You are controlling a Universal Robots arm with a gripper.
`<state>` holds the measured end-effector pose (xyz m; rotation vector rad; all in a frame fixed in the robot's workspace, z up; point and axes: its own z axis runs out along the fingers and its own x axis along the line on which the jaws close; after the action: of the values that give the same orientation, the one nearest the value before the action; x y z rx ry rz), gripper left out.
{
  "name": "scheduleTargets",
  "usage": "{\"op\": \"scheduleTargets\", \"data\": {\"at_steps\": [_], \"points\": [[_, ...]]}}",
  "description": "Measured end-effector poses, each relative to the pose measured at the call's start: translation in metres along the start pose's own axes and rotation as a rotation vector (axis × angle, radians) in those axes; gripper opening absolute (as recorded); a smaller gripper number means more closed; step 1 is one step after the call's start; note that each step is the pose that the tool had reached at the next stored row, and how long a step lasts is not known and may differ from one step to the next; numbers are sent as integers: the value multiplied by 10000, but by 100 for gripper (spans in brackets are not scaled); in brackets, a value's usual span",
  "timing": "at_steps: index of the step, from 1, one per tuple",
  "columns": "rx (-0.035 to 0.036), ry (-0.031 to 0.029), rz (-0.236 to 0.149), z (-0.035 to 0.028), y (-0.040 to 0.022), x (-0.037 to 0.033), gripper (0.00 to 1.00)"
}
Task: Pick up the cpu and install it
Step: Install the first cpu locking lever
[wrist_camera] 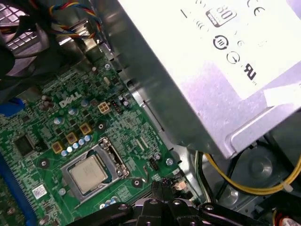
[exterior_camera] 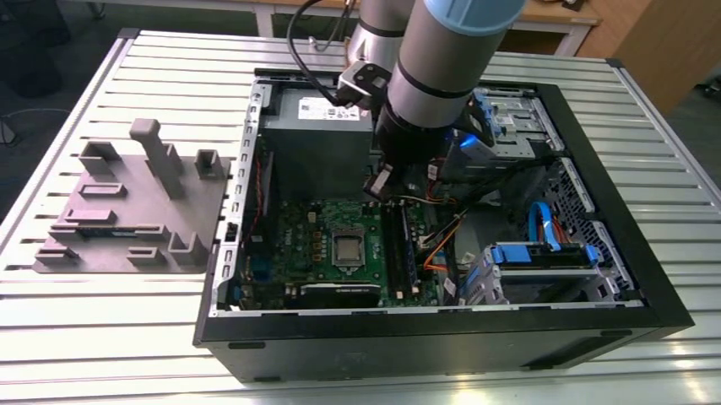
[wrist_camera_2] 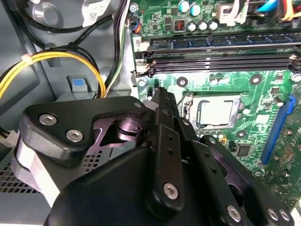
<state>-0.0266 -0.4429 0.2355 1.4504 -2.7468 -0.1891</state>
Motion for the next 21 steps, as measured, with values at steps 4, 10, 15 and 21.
{"op": "scheduleTargets", "data": {"at_steps": [4,10,15,21], "points": [[-14,-11,-45,13,27,16,10],[-25,26,-373,13,31,52,10],[-28,36,-458,9,12,124,10],[12,40,-737,5,-3,185,10]]}}
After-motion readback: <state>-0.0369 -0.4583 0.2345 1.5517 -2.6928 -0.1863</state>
